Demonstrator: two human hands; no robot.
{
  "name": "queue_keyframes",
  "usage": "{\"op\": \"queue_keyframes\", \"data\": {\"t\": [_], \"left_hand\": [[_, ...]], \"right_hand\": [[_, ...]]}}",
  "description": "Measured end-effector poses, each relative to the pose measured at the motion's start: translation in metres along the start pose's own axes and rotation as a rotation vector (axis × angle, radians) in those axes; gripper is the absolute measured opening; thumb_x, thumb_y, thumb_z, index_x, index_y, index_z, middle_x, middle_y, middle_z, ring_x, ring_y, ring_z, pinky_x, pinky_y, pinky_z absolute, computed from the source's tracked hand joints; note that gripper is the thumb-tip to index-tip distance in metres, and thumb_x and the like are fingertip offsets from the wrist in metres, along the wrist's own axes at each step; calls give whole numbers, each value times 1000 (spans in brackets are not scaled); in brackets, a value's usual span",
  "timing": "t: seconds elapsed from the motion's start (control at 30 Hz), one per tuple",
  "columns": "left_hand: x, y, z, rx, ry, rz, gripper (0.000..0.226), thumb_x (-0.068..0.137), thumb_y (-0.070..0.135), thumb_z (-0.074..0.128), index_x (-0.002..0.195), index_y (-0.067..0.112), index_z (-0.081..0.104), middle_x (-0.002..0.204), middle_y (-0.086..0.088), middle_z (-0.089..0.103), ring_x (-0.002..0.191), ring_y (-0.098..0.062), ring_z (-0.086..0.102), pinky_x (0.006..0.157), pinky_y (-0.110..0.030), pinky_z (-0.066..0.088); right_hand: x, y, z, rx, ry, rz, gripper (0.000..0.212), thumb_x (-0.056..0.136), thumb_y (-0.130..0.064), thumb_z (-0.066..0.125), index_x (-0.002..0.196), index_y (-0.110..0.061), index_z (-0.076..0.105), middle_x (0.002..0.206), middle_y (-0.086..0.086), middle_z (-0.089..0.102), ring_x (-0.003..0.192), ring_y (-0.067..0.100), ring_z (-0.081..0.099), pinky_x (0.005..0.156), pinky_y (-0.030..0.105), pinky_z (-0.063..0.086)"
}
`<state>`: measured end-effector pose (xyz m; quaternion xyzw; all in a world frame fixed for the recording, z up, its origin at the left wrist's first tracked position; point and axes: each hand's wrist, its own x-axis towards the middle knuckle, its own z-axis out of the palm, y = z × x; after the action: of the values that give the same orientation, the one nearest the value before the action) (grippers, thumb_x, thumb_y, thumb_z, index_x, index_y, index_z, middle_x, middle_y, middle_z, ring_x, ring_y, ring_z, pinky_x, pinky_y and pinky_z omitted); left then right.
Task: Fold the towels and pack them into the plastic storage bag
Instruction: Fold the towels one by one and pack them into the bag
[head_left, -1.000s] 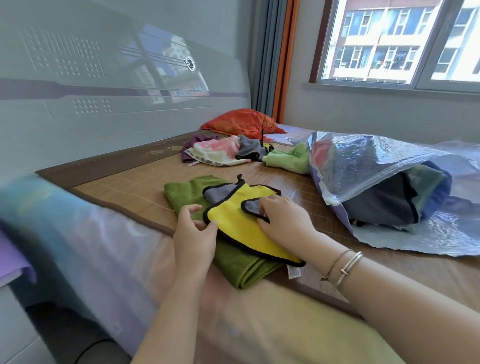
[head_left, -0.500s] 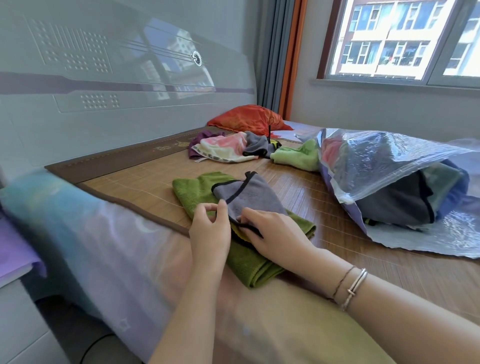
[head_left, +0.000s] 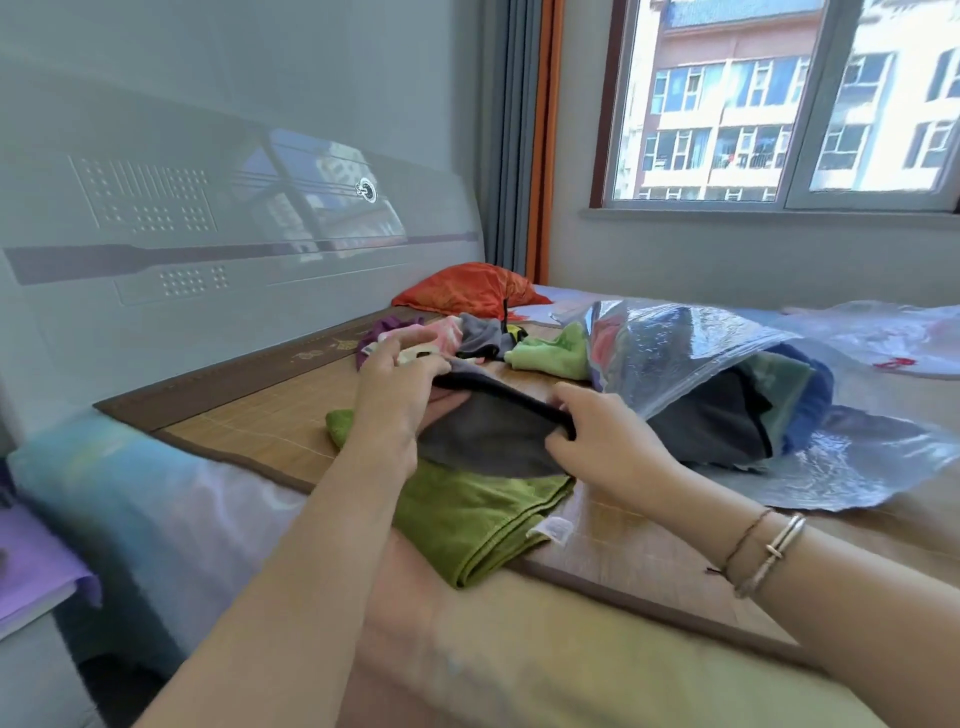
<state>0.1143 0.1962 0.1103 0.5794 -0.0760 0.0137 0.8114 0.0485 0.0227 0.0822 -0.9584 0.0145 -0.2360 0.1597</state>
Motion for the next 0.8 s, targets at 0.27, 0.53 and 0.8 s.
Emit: {"op": "queue_keyframes", "data": {"t": [0.27, 0.53, 0.8], "left_hand": [[-23, 108, 16, 17, -112, 197, 24, 91, 4, 51, 84, 16, 70, 86, -1, 70, 81, -21, 72, 76, -29, 57], [24, 103, 18, 323, -76, 4, 24, 91, 11, 48, 80, 22, 67, 82, 5, 64, 76, -11, 64, 88, -38, 40], [55, 111, 15, 110, -77, 343, 11, 84, 15, 70, 94, 18, 70, 90, -1, 66, 82, -10, 63, 57, -13, 46]], "right_hand": [[24, -38, -117, 175, 292, -25, 8, 82, -18, 55, 75, -19, 54, 64, -2, 57, 56, 16, 57, 48, 26, 42], [74, -22, -112, 500, -28, 363, 14, 92, -17, 63, 98, -6, 57, 79, 17, 65, 47, 20, 67, 44, 23, 53], [108, -14, -98, 556, 455, -38, 8, 87, -11, 65, 87, -17, 60, 81, -4, 64, 79, 12, 62, 73, 23, 50]]}}
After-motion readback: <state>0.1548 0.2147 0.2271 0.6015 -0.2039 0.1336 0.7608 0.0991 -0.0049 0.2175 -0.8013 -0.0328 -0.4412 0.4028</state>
